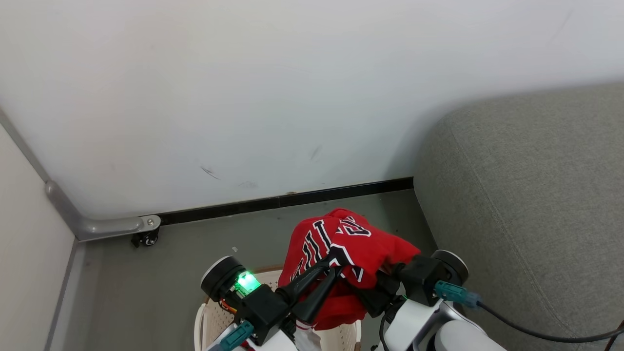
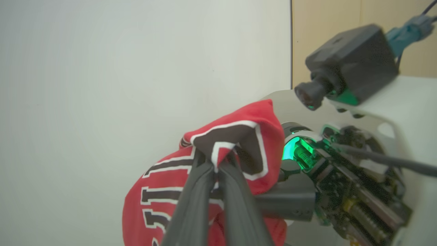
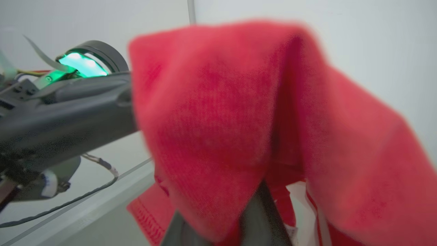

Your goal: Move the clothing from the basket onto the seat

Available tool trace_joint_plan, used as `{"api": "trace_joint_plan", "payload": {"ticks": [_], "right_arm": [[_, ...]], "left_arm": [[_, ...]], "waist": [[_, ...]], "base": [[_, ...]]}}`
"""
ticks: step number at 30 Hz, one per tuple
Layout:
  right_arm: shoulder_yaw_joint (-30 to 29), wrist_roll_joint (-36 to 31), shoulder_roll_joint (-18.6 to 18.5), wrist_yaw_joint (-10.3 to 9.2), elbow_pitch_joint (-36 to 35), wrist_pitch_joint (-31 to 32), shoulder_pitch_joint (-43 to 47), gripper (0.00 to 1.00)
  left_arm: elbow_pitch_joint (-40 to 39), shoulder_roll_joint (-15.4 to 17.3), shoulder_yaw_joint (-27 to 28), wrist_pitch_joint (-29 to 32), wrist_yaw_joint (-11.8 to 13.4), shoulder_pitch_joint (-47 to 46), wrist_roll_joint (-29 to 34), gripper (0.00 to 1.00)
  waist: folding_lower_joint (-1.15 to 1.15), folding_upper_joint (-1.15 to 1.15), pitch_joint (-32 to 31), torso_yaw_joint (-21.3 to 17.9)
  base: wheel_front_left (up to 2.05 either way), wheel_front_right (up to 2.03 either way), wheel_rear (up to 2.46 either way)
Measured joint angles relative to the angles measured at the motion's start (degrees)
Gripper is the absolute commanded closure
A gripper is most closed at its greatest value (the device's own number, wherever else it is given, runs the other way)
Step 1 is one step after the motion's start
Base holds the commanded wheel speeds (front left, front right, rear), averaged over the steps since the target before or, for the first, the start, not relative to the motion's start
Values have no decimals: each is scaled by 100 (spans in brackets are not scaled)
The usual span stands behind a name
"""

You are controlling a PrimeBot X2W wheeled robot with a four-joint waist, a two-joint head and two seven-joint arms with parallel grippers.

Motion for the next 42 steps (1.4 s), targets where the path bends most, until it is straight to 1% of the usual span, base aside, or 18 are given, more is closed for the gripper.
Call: {"api": "trace_joint_plan", "payload": {"ticks": [2, 3, 4, 5, 6, 7, 8, 15, 21, 31, 36, 42], "right_arm": [[-23, 2, 1, 0, -8, 0, 2, 100], [-35, 4, 2, 0, -11, 0, 3, 100], [-43, 14, 2, 0, -16, 0, 3, 100], [-53, 33, 2, 0, -24, 0, 4, 100], [-68, 35, 2, 0, -34, 0, 4, 100], [-88, 35, 2, 0, -42, 0, 4, 100], [-115, 35, 1, 0, -52, 0, 4, 100], [-394, 1, -86, 0, -109, 0, 3, 100], [-498, -80, -157, 0, -185, 0, 1, 100], [-760, -238, -303, 0, -416, 0, -12, 100], [-933, -307, -353, 0, -498, 0, -14, 100], [-1125, -349, -432, 0, -644, 0, -15, 100]], "left_arm": [[33, -1, 22, 0, 0, 2, 0, 100], [54, -1, 42, 0, 0, 3, 0, 88], [84, -2, 68, -2, 0, 6, -2, 49], [130, 1, 98, -15, 0, 9, -7, 29], [162, 5, 114, -19, 0, 9, -7, 20], [197, 4, 137, -22, 0, 11, -7, 7], [227, 3, 162, -22, 2, 13, -7, 0], [315, 0, 291, -22, 33, 27, -5, 0], [356, -8, 325, -22, 40, 34, 12, 0], [448, 37, 520, -22, 158, 151, 153, 0], [513, 25, 578, -22, 158, 265, 160, 0], [571, 85, 621, -22, 157, 429, 185, 0]], "waist": [[0, 0, -2, -1], [0, 0, -4, -1], [0, 0, -6, 0], [0, 0, -9, 2], [0, 0, -12, 4], [0, 0, -15, 6], [0, 0, -18, 8], [0, 0, -40, 22], [0, 0, -48, 32], [0, 0, -24, 55], [0, 0, -23, 82], [0, 0, -31, 103]], "base": [[0, 0, 0], [0, 0, 0], [0, 0, 0], [0, 0, 0], [0, 0, 0], [0, 0, 0], [0, 0, 0], [0, 0, 0], [0, 0, 0], [0, 0, 0], [0, 0, 0], [0, 0, 0]]}}
